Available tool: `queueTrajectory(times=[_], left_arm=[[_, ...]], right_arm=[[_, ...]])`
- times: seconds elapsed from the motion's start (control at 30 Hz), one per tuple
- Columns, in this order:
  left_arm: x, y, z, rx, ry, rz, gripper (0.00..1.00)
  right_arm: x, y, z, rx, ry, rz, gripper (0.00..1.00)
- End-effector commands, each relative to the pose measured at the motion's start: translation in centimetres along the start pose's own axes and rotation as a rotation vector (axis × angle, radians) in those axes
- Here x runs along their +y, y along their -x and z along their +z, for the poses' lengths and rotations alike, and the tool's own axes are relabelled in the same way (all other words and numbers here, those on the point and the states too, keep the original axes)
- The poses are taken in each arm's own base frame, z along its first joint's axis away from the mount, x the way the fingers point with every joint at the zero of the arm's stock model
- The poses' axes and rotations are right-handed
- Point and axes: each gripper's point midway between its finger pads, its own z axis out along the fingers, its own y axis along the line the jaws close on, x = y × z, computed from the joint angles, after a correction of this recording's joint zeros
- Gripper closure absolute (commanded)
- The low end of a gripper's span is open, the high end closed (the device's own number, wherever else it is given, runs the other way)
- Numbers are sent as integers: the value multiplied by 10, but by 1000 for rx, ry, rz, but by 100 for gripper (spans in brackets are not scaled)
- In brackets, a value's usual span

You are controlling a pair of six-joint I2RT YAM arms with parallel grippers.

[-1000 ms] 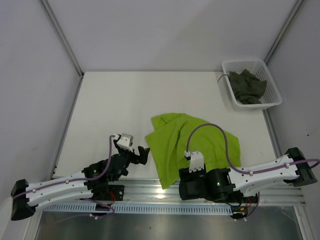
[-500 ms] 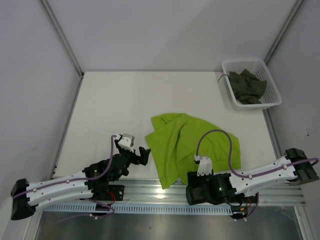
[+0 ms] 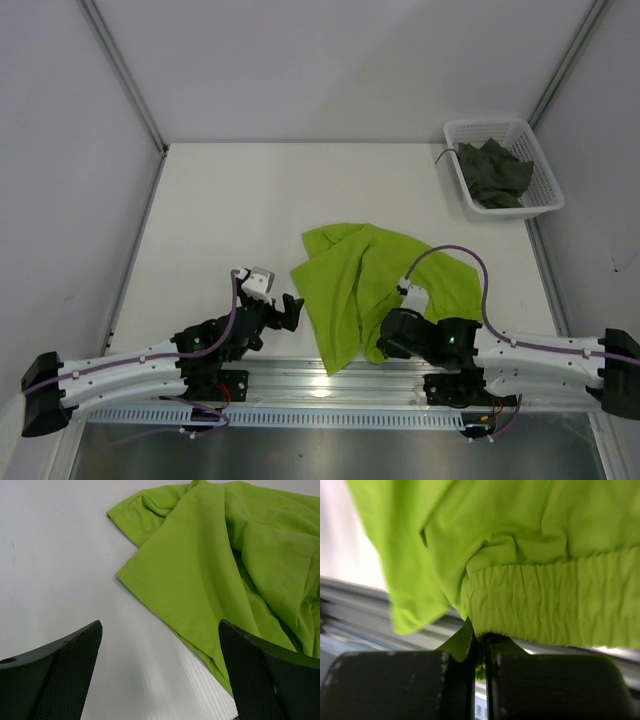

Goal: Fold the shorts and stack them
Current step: Flatten the shorts out

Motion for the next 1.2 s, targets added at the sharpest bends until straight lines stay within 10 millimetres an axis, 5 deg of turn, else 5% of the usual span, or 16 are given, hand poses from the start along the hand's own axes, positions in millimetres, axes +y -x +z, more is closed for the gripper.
queueTrajectory(times=[0.0,0.1,0.2,0.37,0.47,0.6,0.87,1.0,1.17], left_arm=[[-6,17,0,-47,-22,-25,1],[-8,17,-1,-51,-43,-22,1],[-15,18,-2,-56,-85,-13,1],[-44,11,-2,-20,-233,25,1],[-59,5,-1,13,-302,57,1],[-67,-1,4,48,-324,89,1],[-75,-5,8,72,-346,116,1],[-88,5,9,73,-385,144,1],[-93,-6,15,119,-402,208,1]], right_arm=[[18,59,-7,-110,131,22,100],[-14,116,-17,-219,75,139,100],[-34,150,-30,-258,136,240,100],[-48,139,-10,-125,165,252,95],[-47,130,-2,-99,191,261,70],[-50,129,-5,-114,179,258,55],[-60,112,-10,-111,148,252,44],[-61,103,-6,-99,149,247,44],[-57,102,-2,-98,140,221,45]])
